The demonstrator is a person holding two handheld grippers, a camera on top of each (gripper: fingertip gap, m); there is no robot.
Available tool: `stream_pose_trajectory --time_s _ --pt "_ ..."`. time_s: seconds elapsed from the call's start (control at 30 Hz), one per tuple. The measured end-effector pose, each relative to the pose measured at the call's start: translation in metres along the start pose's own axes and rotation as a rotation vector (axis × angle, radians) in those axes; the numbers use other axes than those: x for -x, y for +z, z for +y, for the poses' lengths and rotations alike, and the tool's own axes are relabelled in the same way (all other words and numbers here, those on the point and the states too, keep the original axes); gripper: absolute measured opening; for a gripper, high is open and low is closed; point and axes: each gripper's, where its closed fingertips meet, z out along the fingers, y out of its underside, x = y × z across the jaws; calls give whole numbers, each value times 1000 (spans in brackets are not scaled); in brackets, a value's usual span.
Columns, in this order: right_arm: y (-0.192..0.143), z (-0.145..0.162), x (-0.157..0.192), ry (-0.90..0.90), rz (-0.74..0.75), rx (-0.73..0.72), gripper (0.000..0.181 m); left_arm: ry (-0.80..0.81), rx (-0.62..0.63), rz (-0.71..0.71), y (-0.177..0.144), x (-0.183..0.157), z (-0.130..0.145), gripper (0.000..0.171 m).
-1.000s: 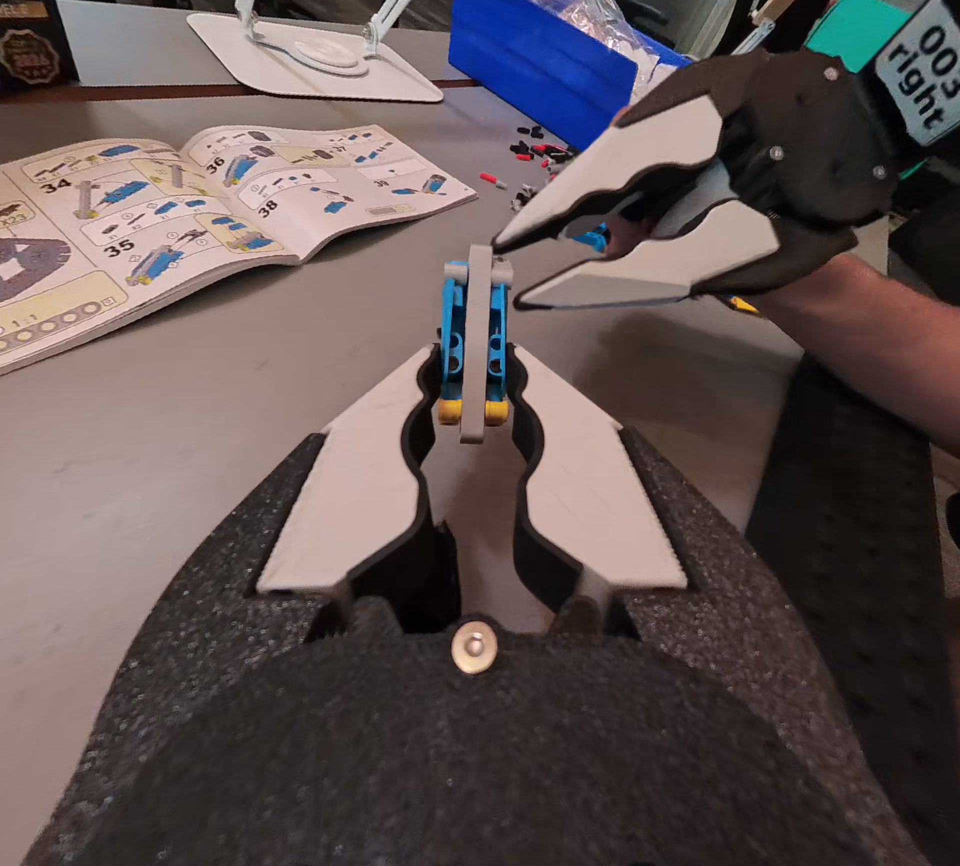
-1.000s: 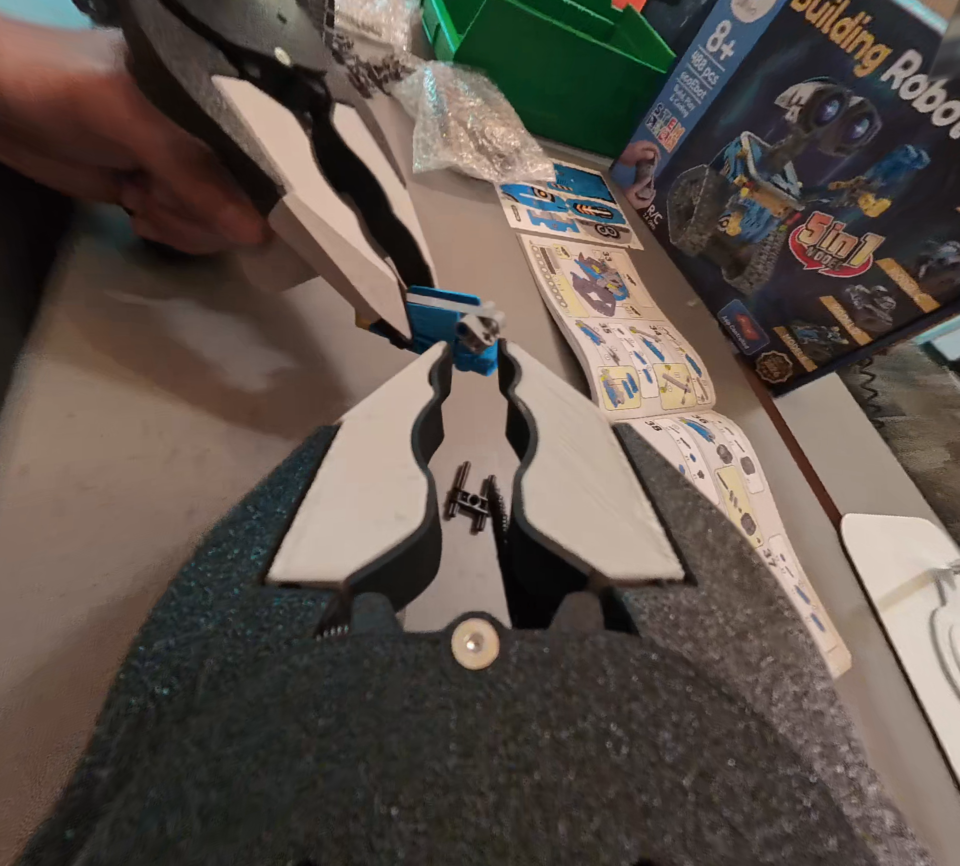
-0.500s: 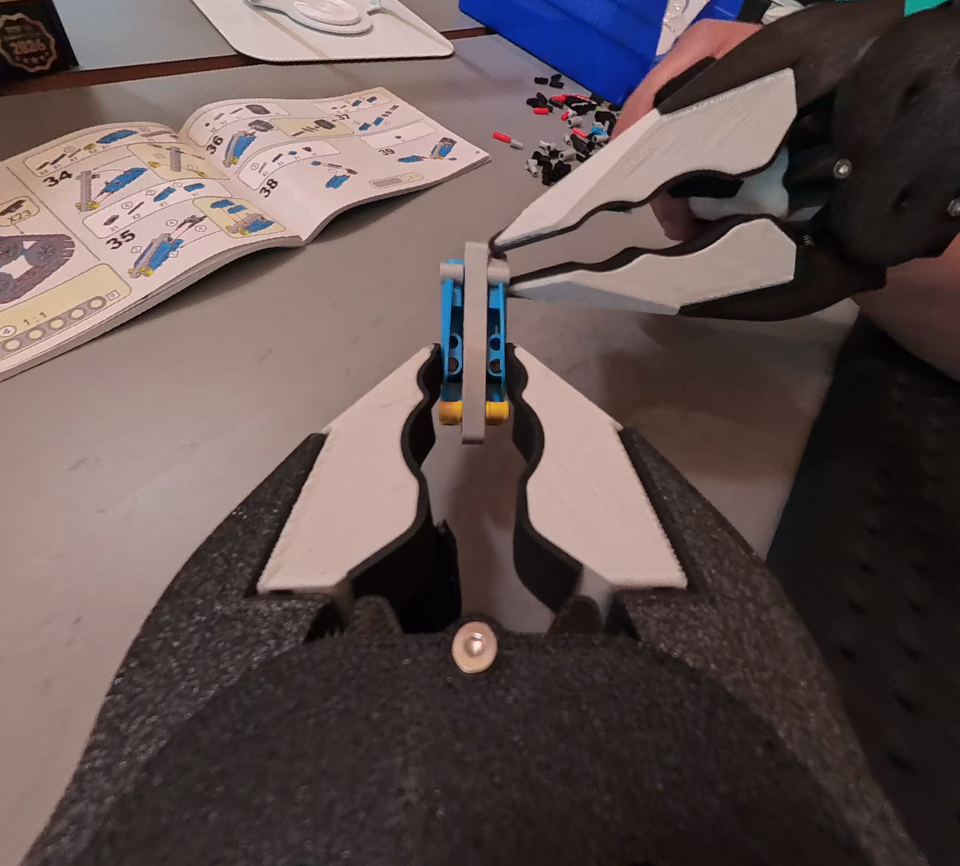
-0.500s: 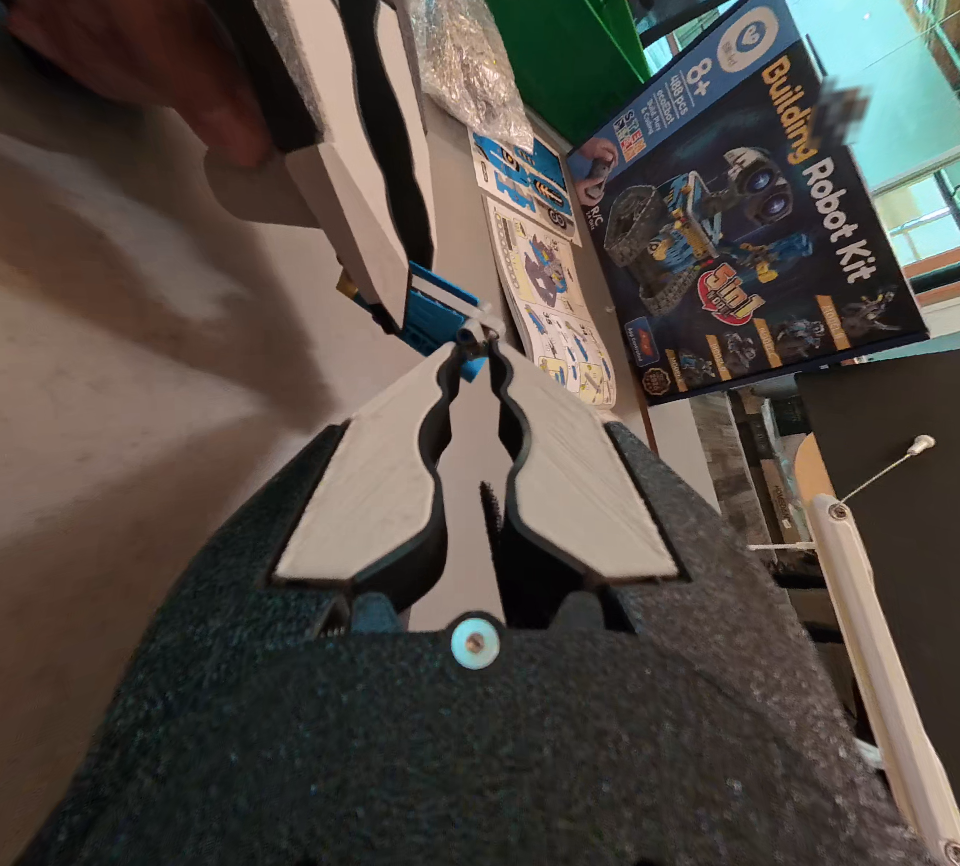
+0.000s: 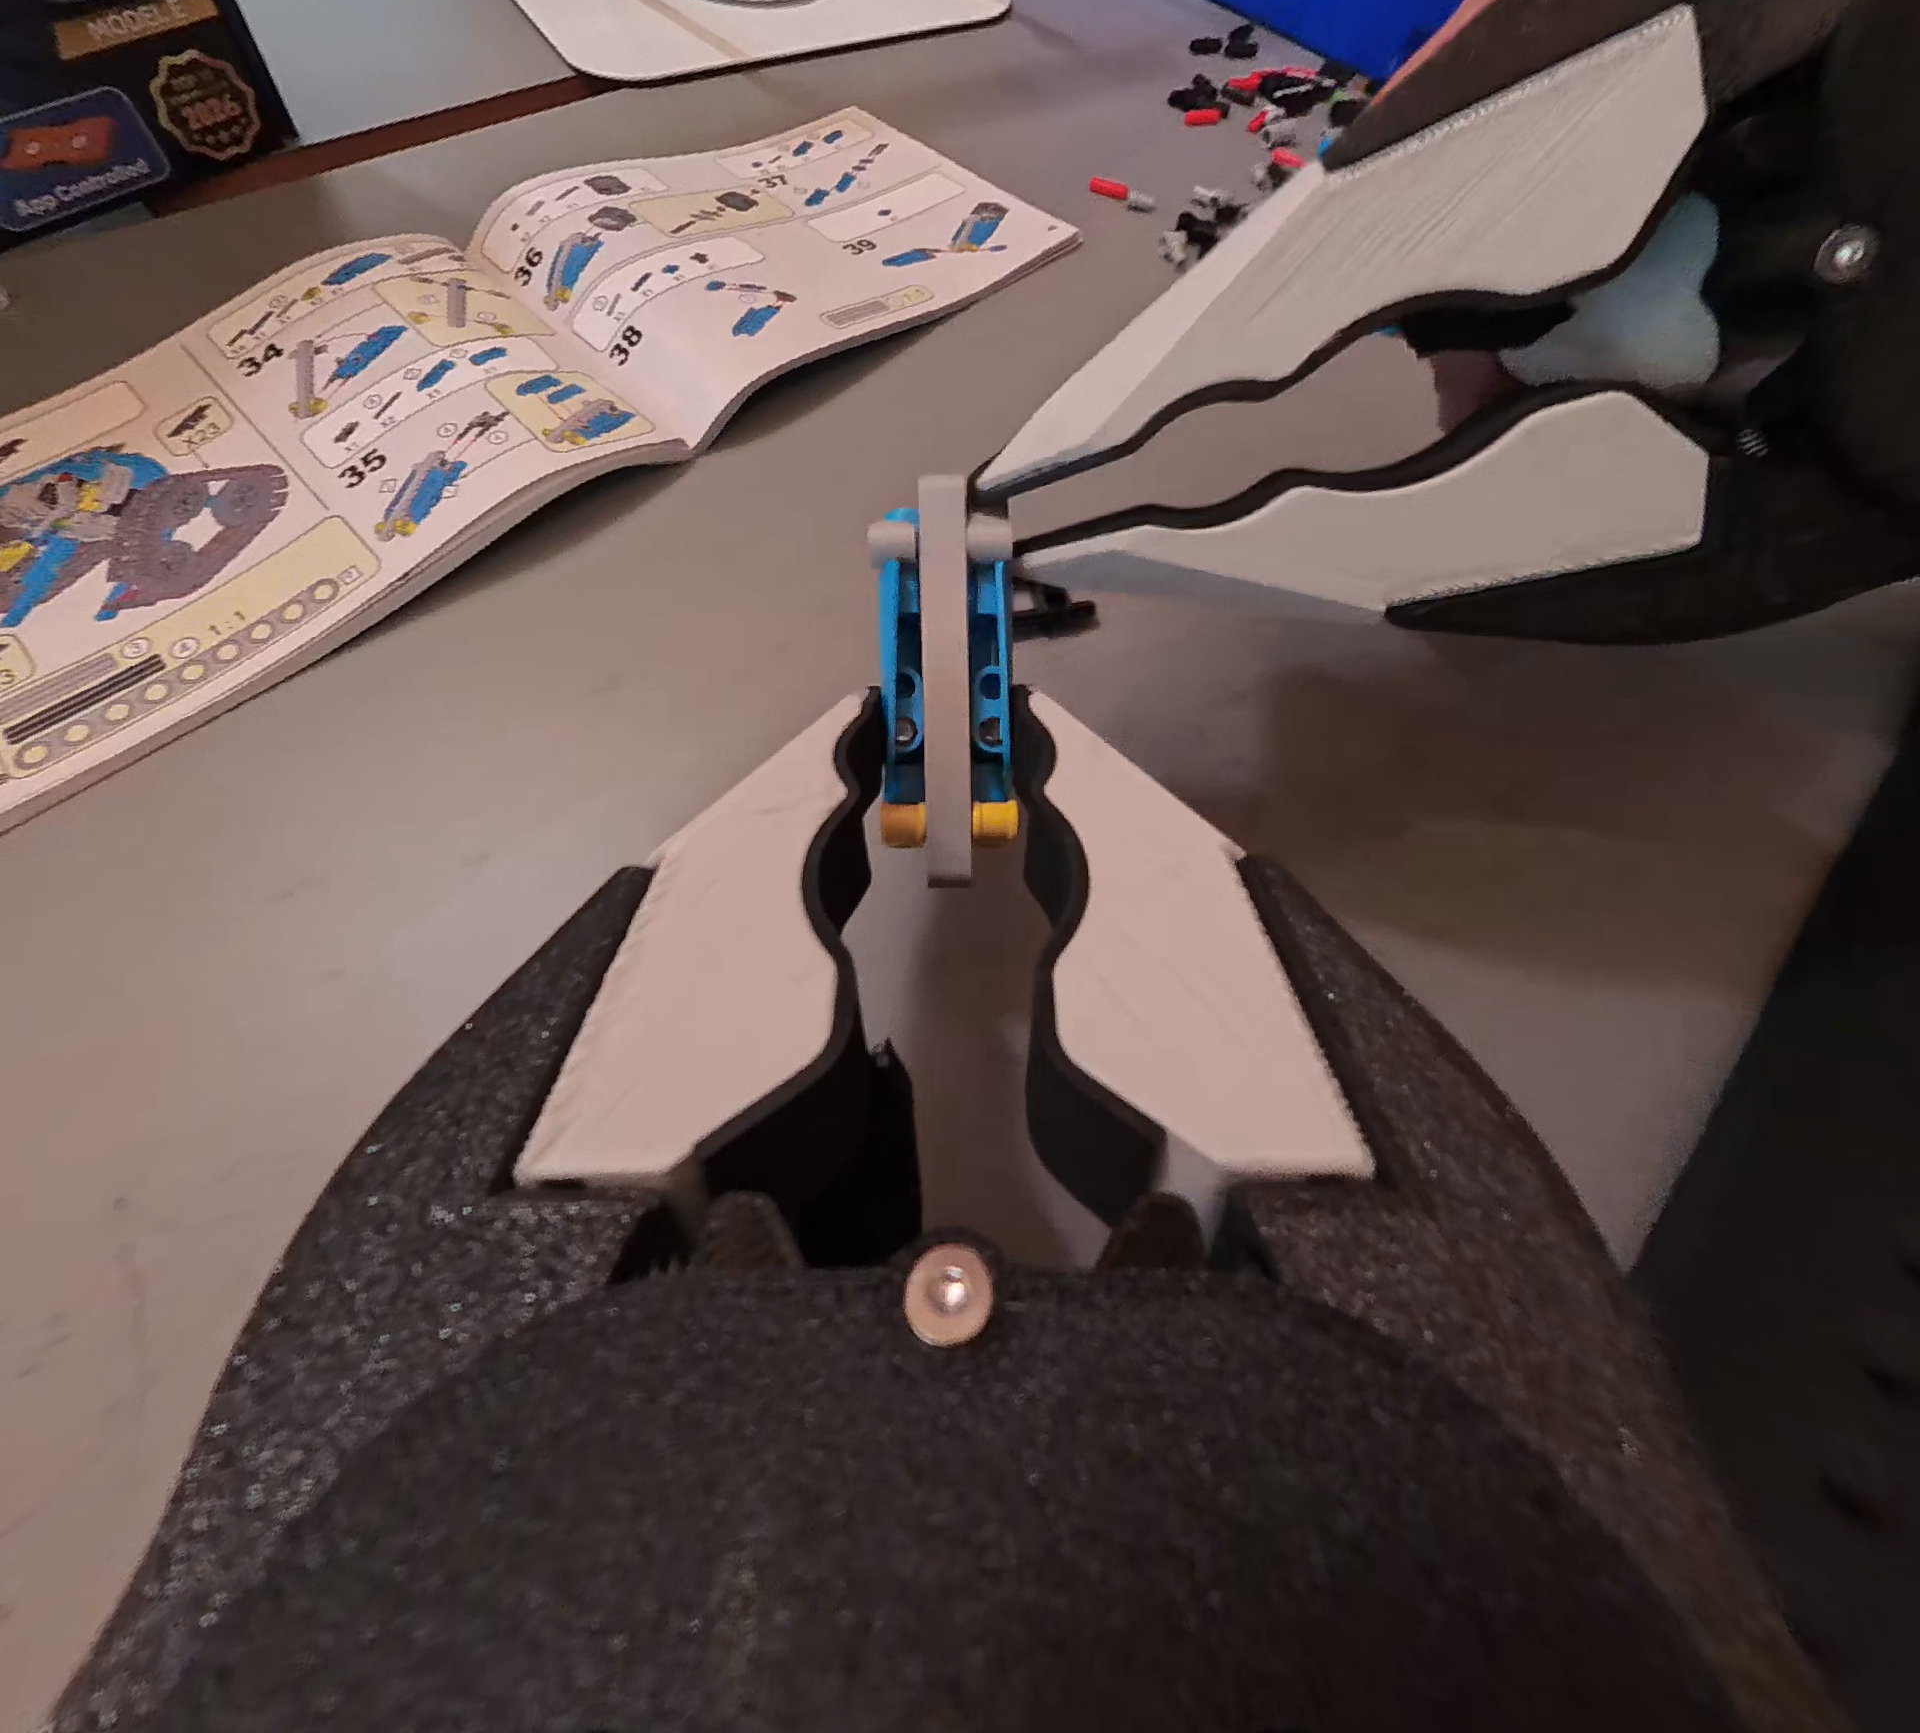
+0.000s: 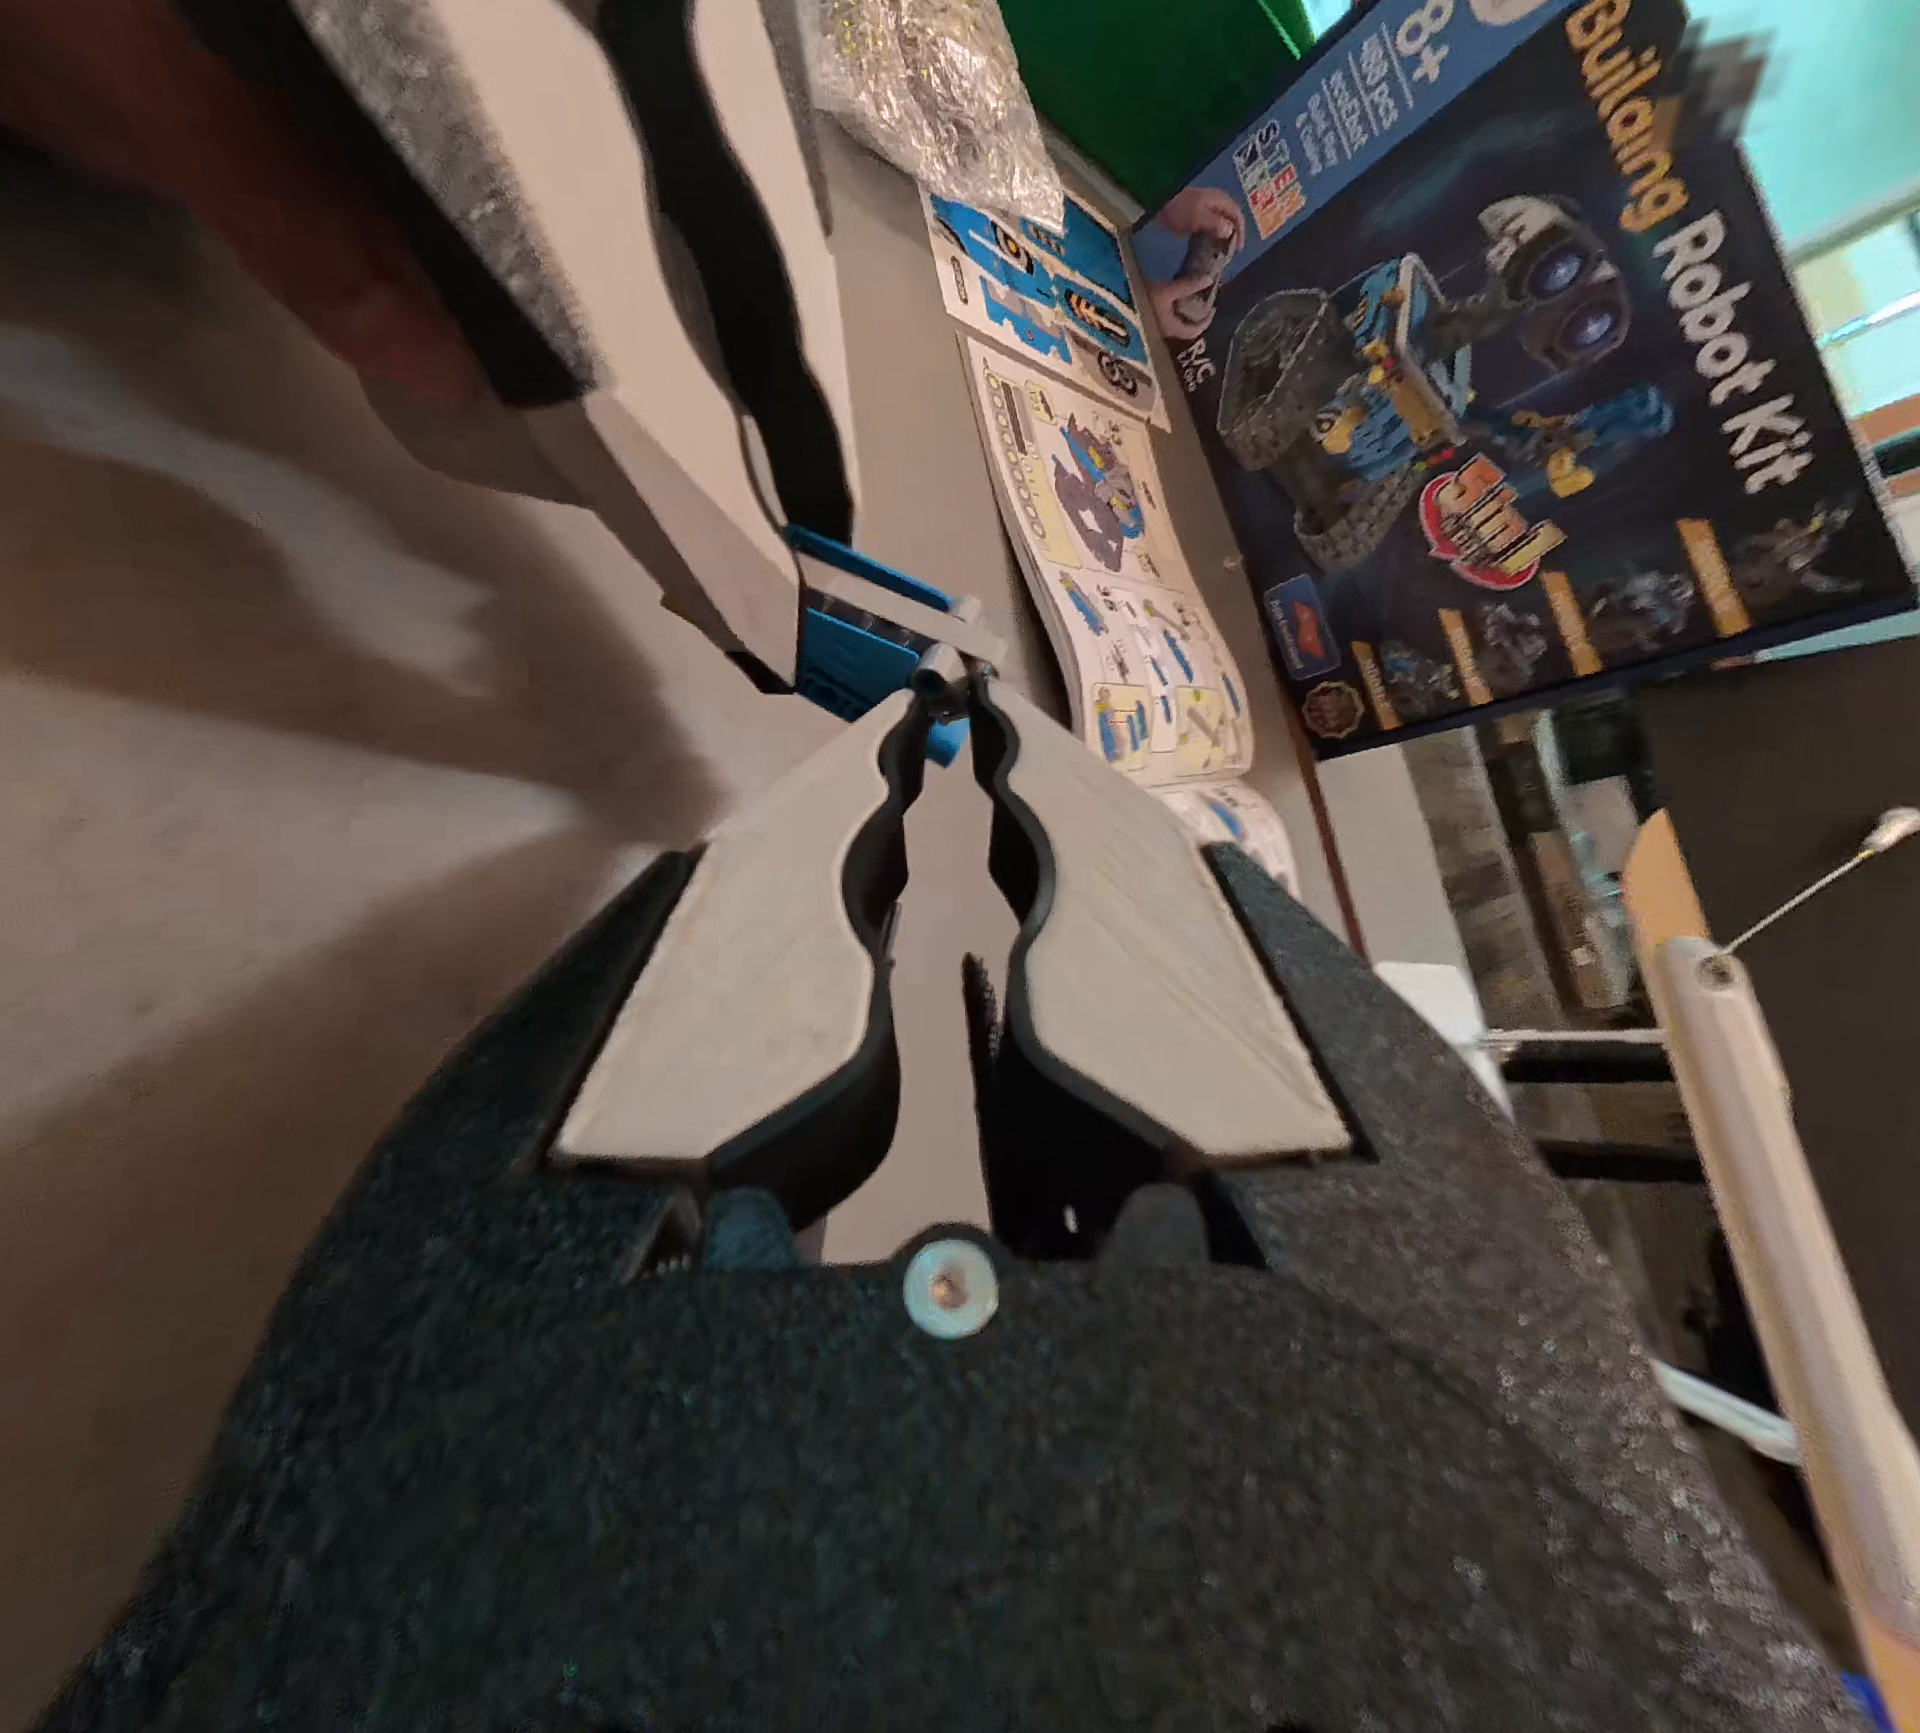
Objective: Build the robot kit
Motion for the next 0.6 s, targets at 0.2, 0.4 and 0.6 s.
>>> stream_pose_trajectory --time_s 0.2,0.4,0.6 --pt "5 -1 9 -34 -25 16 7 -19 117 0 9 1 17 24" --pt "12 6 20 169 -150 19 8 -15 224 -2 17 0 33 32" --pt "22 21 25 581 -326 64 7 -8 235 -42 18 5 35 31"
